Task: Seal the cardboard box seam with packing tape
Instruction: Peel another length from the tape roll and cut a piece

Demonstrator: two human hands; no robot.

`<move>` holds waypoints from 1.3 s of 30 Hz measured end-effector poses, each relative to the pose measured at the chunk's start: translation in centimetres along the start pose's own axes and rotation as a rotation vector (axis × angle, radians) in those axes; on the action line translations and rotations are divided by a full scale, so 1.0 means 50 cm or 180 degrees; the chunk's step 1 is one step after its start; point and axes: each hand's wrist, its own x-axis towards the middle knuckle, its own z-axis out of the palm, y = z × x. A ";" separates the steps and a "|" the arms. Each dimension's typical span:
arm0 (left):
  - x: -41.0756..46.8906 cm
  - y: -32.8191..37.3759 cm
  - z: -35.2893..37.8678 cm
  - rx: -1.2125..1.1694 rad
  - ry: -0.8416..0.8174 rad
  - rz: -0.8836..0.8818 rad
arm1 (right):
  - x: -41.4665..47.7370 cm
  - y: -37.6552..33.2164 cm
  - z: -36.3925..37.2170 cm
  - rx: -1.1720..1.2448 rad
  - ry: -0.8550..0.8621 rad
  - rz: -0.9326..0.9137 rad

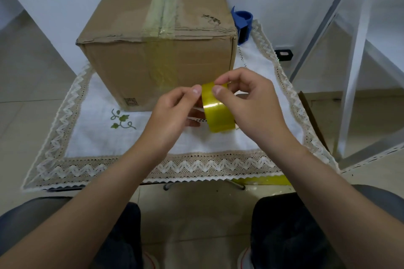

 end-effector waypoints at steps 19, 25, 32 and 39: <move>-0.008 -0.038 -0.038 0.0402 -0.0099 -0.0118 | 0.014 0.046 0.009 -0.0723 -0.0593 -0.0081; -0.005 -0.041 -0.031 0.0505 -0.0060 -0.0104 | 0.014 0.044 0.002 -0.0696 -0.0635 -0.0072; -0.004 -0.041 -0.025 0.0597 -0.0016 -0.0031 | 0.019 0.041 -0.012 -0.0665 -0.0754 -0.0012; 0.004 -0.052 -0.022 0.0679 -0.0033 0.0056 | 0.019 0.042 -0.017 -0.0755 -0.0705 0.0164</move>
